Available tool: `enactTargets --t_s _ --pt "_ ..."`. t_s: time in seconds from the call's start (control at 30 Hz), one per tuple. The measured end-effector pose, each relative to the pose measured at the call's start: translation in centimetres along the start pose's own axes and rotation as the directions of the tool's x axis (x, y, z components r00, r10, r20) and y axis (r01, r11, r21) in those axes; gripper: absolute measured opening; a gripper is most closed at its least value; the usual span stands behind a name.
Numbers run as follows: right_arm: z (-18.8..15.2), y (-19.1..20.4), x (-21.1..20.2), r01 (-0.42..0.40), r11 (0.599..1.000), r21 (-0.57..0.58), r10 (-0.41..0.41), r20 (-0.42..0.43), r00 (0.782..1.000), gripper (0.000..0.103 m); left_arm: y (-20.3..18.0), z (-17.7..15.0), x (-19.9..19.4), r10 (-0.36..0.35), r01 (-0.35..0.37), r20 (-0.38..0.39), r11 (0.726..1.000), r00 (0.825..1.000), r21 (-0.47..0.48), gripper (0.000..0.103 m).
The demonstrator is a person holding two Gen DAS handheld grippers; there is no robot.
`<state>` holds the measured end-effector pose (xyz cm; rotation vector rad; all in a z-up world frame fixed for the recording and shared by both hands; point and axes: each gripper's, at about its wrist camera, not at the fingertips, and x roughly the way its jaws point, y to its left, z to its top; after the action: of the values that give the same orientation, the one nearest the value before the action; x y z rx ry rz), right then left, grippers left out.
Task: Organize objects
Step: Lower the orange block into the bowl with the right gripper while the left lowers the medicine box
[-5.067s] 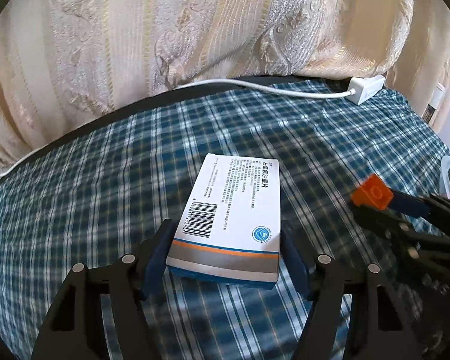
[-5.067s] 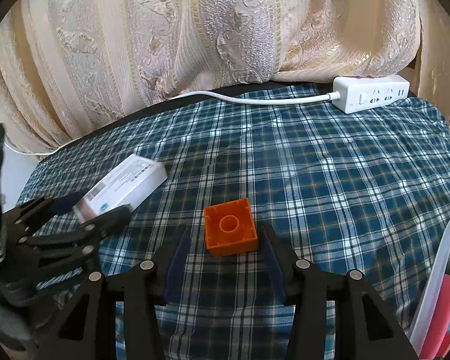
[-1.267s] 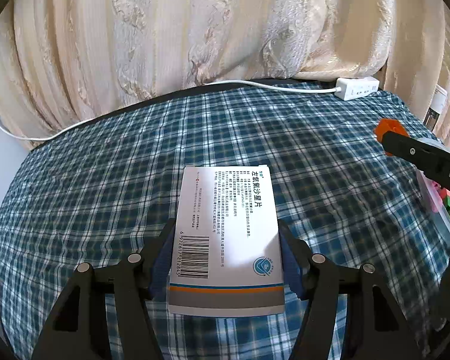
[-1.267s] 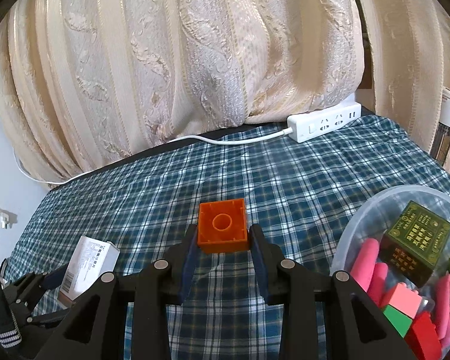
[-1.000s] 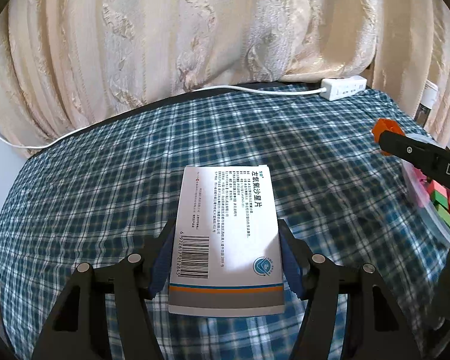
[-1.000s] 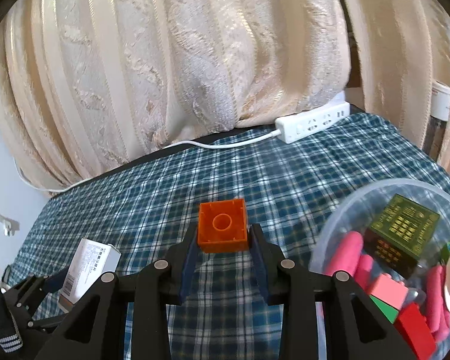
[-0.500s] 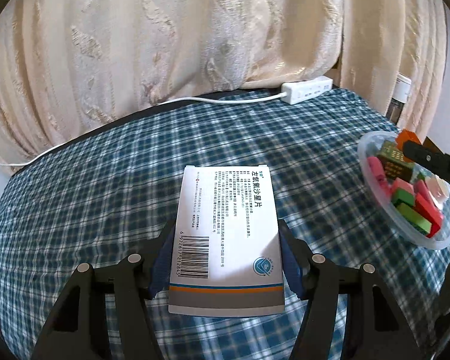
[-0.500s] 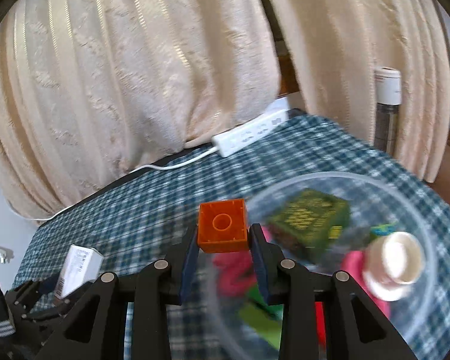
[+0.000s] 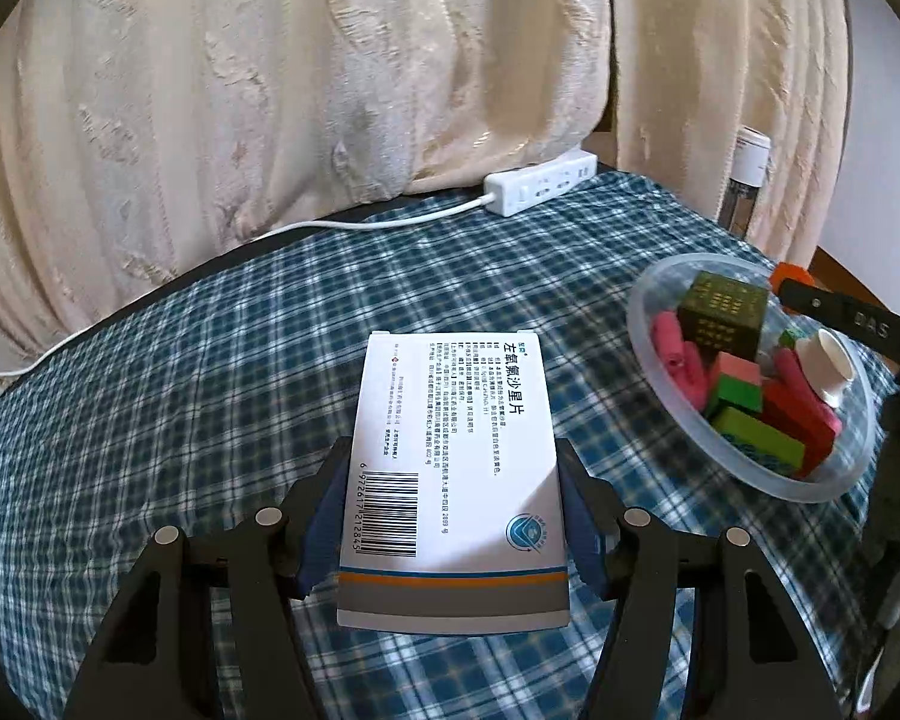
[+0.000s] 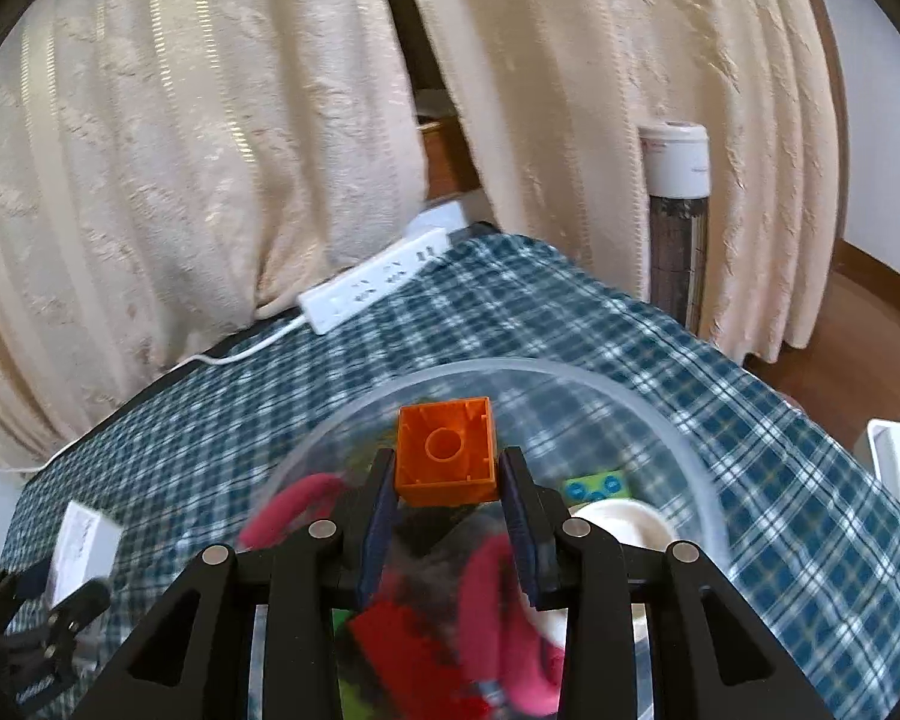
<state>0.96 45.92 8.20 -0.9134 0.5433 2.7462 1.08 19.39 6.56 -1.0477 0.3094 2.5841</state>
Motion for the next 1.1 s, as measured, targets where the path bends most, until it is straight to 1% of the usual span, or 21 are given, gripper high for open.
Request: enactTargets --t_s 0.07,0.1,0.13,0.27,0.43,0.57,0.67,0.8,1.1 --pt "-0.1 -0.8 0.3 0.002 1.000 0.029 -0.001 -0.011 1.000 0.048 -0.4 0.1 0.0 -0.007 0.007 -0.001 1.000 1.000 0.006 0.064" --pt "-0.2 -1.1 0.2 0.000 0.999 0.042 0.001 -0.011 1.000 0.056 -0.6 0.2 0.1 -0.012 0.012 -0.003 1.000 1.000 0.009 0.064" --pt "-0.3 -1.3 0.1 -0.004 0.999 0.050 0.004 -0.006 1.000 0.057 -0.8 0.2 0.1 -0.018 0.018 -0.005 1.000 1.000 0.011 0.064" --pt "-0.7 -1.5 -1.3 0.035 0.999 0.035 -0.036 0.054 0.998 0.057 -1.9 0.6 0.4 -0.047 0.047 -0.015 0.999 0.999 0.027 0.064" --pt "-0.8 -2.6 -2.2 0.097 0.994 0.058 -0.103 0.113 0.988 0.057 -3.7 1.2 0.4 -0.091 0.091 -0.010 0.994 0.996 0.053 0.064" --pt "-0.6 -3.8 -2.6 0.156 0.984 0.085 -0.168 0.157 0.973 0.057 -5.5 2.1 0.7 -0.143 0.143 -0.016 0.987 0.990 0.076 0.064" --pt "-0.6 -4.3 -2.8 0.222 0.970 0.096 -0.236 0.190 0.953 0.057 -7.2 3.0 1.1 -0.187 0.189 -0.028 0.977 0.982 0.095 0.064" --pt "-0.5 -5.1 -2.8 0.221 0.967 0.126 -0.242 0.182 0.953 0.057 -9.8 3.9 1.6 -0.239 0.243 -0.043 0.962 0.970 0.123 0.064" --pt "-0.6 -5.6 -3.0 0.217 0.963 0.160 -0.245 0.184 0.952 0.057 -14.4 5.6 2.8 -0.328 0.336 -0.072 0.927 0.942 0.167 0.064"
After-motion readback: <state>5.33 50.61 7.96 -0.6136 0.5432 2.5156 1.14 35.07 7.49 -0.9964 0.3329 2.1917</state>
